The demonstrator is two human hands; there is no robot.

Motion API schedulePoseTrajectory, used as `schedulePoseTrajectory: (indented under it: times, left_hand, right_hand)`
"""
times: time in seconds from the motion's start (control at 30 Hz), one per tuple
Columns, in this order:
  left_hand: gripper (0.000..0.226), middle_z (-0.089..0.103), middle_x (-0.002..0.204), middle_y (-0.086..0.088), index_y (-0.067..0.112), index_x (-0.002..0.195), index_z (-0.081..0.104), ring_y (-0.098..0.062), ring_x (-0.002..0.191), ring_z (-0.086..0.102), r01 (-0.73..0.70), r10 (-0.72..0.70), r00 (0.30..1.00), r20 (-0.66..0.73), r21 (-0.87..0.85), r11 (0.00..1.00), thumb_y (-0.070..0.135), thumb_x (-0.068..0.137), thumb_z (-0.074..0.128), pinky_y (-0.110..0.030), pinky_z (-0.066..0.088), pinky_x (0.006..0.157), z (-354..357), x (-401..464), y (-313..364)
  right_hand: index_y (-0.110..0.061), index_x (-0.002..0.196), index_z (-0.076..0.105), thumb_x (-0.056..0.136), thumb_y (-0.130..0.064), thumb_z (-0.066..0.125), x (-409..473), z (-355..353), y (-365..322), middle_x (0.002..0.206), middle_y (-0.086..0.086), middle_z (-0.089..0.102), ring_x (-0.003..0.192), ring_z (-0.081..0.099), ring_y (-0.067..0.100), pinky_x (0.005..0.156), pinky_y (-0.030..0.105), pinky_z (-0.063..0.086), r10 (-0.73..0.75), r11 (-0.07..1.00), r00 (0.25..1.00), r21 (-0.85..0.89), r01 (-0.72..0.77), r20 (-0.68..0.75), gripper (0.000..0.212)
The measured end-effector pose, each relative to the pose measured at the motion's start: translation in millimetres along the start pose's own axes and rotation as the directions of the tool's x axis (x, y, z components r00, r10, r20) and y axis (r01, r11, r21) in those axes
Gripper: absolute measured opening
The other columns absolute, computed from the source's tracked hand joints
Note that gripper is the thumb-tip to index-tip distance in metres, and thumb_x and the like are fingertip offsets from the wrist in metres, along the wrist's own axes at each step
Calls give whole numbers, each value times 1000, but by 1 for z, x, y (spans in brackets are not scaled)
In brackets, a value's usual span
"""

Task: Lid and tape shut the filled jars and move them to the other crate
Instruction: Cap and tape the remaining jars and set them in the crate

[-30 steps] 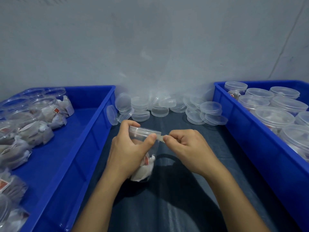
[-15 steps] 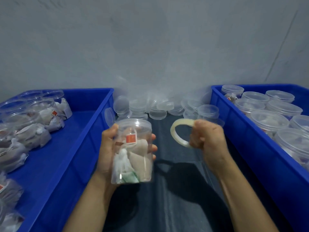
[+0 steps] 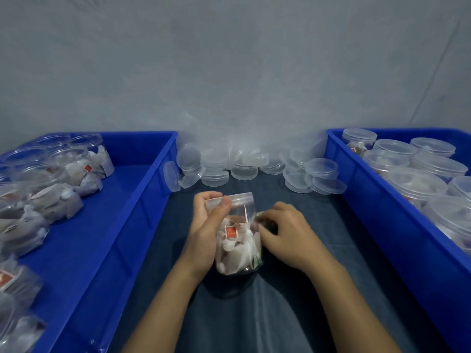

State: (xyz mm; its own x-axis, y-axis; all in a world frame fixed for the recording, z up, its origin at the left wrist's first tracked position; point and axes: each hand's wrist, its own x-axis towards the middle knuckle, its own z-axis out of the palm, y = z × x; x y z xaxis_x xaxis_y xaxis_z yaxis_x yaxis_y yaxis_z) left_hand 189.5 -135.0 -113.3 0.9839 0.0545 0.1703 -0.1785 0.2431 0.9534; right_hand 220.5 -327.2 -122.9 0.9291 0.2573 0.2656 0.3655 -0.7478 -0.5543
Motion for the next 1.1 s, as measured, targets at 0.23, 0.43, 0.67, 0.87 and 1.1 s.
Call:
schedulePoseTrajectory:
  times: [0.23,0.43,0.67,0.87,1.1]
  left_hand:
    - [57,76,111,-2,27,123,49,-29,100,76,-66,65,998,11,135,989,63,84,70,-45,60,84,2,-1,-4]
    - [55,76,114,-4,30,124,49,-31,105,76,-97,94,995,25,144,985,67,88,68,-56,59,92,1,-1,-8]
    - [58,77,110,-3,22,127,46,-31,101,76,-100,97,995,38,105,989,59,87,68,-46,59,85,2,0,-7]
    - [59,76,106,0,23,126,48,-28,96,75,-89,87,996,29,94,992,60,84,68,-42,58,81,1,0,-7]
    - [57,77,113,-2,23,126,47,-30,104,76,-105,101,994,40,122,987,60,87,67,-44,61,85,0,1,-8]
  right_hand:
    - [-38,144,58,89,-67,57,-10,-4,-43,130,-11,70,124,65,11,107,37,51,28,646,999,763,9,-36,62]
    - [-38,137,62,89,-52,67,-8,9,-52,110,-8,76,105,74,14,95,46,60,49,681,986,727,84,-159,51]
    - [-25,131,69,96,-21,62,-6,8,-50,104,-1,79,96,78,17,80,27,60,47,561,986,821,108,-162,36]
    - [-24,134,70,100,-23,56,-7,4,-49,115,3,77,102,77,18,80,28,60,51,528,990,845,85,-131,37]
    - [-18,130,70,95,-22,64,-7,7,-53,119,16,72,95,78,20,79,30,60,56,540,984,834,115,-171,35]
